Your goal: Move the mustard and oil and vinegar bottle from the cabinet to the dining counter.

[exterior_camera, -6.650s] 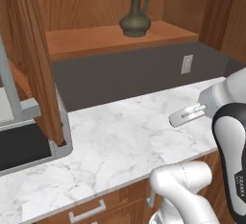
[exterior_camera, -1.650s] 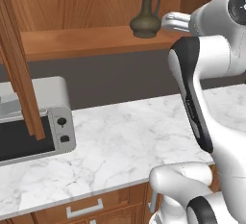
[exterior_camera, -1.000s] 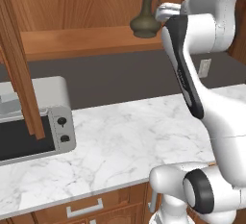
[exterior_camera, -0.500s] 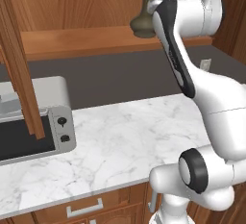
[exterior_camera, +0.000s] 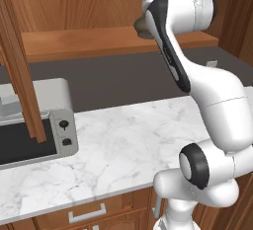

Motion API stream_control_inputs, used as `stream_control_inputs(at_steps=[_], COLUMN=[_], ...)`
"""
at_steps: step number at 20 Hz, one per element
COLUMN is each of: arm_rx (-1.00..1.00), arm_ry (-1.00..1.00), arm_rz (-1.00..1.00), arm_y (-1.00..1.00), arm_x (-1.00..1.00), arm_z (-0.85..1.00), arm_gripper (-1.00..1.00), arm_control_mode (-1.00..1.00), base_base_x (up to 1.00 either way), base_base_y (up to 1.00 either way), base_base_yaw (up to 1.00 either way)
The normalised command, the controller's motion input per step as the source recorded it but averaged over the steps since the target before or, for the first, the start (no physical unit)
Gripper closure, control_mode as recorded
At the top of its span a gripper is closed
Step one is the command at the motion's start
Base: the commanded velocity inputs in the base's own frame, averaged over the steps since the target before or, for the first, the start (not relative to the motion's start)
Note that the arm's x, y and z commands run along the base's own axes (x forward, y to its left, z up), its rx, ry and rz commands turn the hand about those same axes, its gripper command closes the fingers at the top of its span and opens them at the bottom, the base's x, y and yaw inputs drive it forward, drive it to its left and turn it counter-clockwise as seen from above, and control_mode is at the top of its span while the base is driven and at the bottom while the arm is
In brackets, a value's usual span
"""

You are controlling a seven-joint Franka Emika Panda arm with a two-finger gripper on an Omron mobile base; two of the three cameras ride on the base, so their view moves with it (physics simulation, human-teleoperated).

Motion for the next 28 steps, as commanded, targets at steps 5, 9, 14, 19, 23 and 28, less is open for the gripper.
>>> stream_control_inputs(at_steps=[5,9,14,19,23,28], arm_rx=[0.0,0.0,0.0,0.0,-0.01,-0.01], arm_ry=[0.0,0.0,0.0,0.0,0.0,0.0], arm_rz=[0.0,0.0,0.0,0.0,0.0,0.0], arm_y=[0.03,0.08,0.07,0.0,-0.04,-0.02], arm_x=[0.23,0.09,0.07,0.18,0.18,0.19], arm_z=[0.0,0.0,-0.01,0.0,-0.01,0.0], arm_gripper=[-1.0,-1.0,-1.0,-1.0,-1.0,-1.0], arm_control_mode=[-1.0,-1.0,-1.0,-1.0,-1.0,-1.0], base_base_x=[0.0,0.0,0.0,0.0,0.0,0.0], base_base_y=[0.0,0.0,0.0,0.0,0.0,0.0], base_base_yaw=[0.0,0.0,0.0,0.0,0.0,0.0])
